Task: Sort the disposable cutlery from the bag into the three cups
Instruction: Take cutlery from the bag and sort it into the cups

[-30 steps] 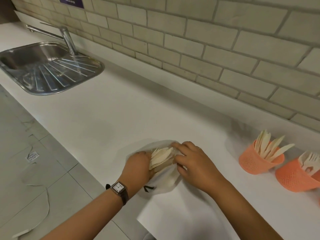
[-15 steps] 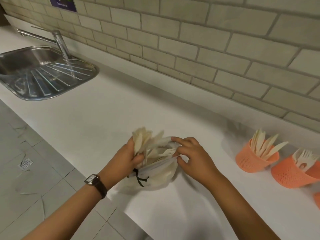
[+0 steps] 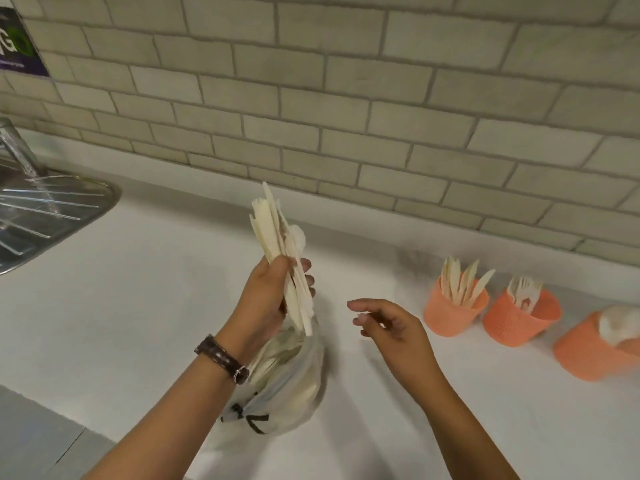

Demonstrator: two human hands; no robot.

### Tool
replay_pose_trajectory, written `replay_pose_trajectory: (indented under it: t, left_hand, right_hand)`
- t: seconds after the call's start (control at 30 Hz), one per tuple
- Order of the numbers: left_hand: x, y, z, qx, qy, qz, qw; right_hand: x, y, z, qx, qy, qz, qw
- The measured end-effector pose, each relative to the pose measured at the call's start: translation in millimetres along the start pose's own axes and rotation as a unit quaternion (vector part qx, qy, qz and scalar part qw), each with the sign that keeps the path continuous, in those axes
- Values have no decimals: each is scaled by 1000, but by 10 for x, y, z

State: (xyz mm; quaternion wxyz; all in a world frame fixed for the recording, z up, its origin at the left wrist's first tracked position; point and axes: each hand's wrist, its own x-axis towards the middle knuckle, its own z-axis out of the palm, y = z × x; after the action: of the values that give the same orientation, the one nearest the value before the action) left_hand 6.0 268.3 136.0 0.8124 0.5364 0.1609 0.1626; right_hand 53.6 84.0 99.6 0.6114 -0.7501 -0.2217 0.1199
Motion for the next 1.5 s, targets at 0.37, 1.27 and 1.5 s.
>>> replay_pose_trajectory:
  t: [0.37, 1.27, 1.5]
  left_hand:
    - [-316, -982, 1270, 103, -278, -138, 945]
    - [-645, -1785, 2533, 136, -138, -122, 973]
    - [-588, -1582, 2203, 63, -90, -129, 986]
  right_hand:
    - [-522, -168, -984, 13, 259, 24, 965]
    - [312, -188, -3113, 105, 287, -118, 945]
    - [846, 541, -2377, 6, 186, -11, 983]
